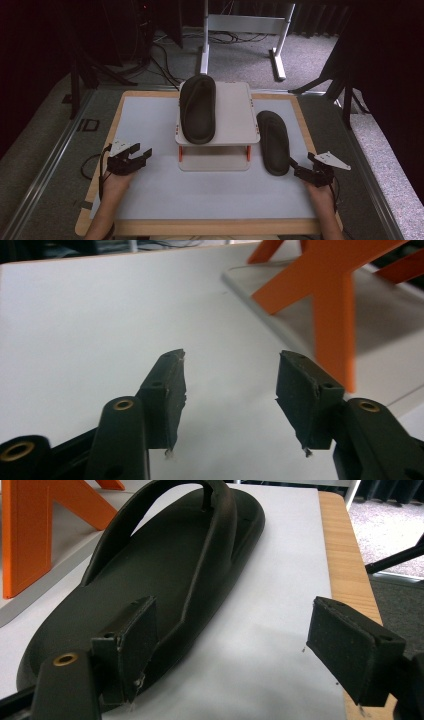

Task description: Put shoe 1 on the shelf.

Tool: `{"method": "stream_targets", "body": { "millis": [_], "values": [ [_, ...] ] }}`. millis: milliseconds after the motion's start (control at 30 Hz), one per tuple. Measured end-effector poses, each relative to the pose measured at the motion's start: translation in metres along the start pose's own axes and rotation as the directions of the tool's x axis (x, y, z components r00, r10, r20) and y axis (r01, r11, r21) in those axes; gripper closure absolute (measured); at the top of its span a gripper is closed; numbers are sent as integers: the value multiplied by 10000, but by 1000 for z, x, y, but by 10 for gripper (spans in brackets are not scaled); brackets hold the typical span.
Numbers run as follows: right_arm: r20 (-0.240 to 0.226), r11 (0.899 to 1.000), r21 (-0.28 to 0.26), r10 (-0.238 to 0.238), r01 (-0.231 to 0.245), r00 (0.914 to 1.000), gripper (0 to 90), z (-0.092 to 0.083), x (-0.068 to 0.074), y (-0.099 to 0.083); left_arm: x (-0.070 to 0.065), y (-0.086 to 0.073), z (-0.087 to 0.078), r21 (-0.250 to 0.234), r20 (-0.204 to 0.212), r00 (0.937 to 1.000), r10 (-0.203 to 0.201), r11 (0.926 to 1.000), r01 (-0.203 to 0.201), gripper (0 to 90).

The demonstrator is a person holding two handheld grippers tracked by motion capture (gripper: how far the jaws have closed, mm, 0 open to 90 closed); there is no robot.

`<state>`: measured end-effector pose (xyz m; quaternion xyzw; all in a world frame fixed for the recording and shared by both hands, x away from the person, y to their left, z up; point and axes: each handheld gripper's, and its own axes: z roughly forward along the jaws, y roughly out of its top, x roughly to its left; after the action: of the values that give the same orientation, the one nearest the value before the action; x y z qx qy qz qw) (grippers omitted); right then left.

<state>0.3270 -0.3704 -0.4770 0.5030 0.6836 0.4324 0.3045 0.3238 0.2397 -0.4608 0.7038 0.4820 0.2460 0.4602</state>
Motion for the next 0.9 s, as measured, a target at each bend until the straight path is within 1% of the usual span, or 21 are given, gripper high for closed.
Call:
{"method": "stream_targets", "body": {
  "millis": [33,67,100,133,167,200,267,300,333,367,433,500,533,567,600,633,667,700,767,800,900],
  "values": [
    [-2,10000,-16,16,-16,10000,195,0,0,0,1,-2,-2,-166,-113,9999,-33,9999,31,428],
    [-2,10000,-16,16,-16,10000,195,0,0,0,1,-2,-2,-166,-113,9999,-33,9999,31,427],
    [1,10000,-14,27,-27,10000,195,0,0,0,2,-5,-5,-458,-80,10000,18,9989,-22,427],
    [9,10000,3,-49,49,10000,195,0,0,0,3,-6,-6,-496,-267,9996,43,9988,-56,376],
    [14,10000,10,-70,70,10000,195,0,1,0,4,-8,-7,-668,-221,9998,11,9978,-26,355],
    [26,10000,19,-93,93,10000,195,0,1,0,6,-9,-8,-783,-366,9993,10,9969,-39,318],
    [39,9999,25,-117,117,9999,195,0,1,0,7,-11,-9,-938,-805,9967,-60,9956,-16,226],
    [44,9999,24,-125,125,9999,196,0,1,0,6,-14,-9,-1058,-1278,9918,48,9942,-185,177],
    [44,9999,24,-125,125,9999,196,0,1,0,6,-14,-9,-1058,-1278,9918,48,9942,-185,140],
    [30,9999,13,-103,103,9999,195,0,1,0,4,-19,-11,-1155,-1697,9848,361,9917,-562,133],
    [29,10000,9,-48,48,10000,195,0,0,0,4,-23,-10,-1256,-1768,9839,265,9909,-493,89],
    [91,10000,-35,22,-22,10000,184,0,0,0,4,-27,-10,-1369,-1816,9832,194,9896,-448,22],
    [91,10000,-35,22,-22,10000,184,0,0,0,4,-27,-10,-1369,-1816,9832,194,9896,-448,20],
    [153,10000,-71,48,-46,9999,174,0,0,0,6,-32,-11,-1626,-1823,9832,-51,9864,-250,20],
    [162,10000,-78,54,-52,9999,172,0,0,0,7,-33,-11,-1577,-1793,9837,-117,9873,-170,20],
    [155,9999,-109,22,-21,9999,172,0,0,0,8,-34,-12,-1693,-1786,9837,-203,9855,-105,20],
    [155,9999,-109,22,-21,9999,172,0,0,0,8,-34,-12,-1693,-1786,9837,-203,9855,-105,20],
    [215,9999,-125,10,-8,9998,153,0,1,0,8,-35,-14,-1872,-1824,9829,-243,9823,-105,20],
    [193,9999,-130,49,-46,9998,152,0,0,0,8,-36,-15,-1978,-1817,9832,-193,9801,-173,20],
    [212,9999,-118,74,-72,9997,147,0,0,0,7,-37,-15,-1997,-1755,9844,-145,9796,-212,20],
    [155,10000,-61,75,-74,9999,128,0,0,0,6,-37,-15,-2030,-1825,9832,-79,9787,-298,20]
  ]
}}
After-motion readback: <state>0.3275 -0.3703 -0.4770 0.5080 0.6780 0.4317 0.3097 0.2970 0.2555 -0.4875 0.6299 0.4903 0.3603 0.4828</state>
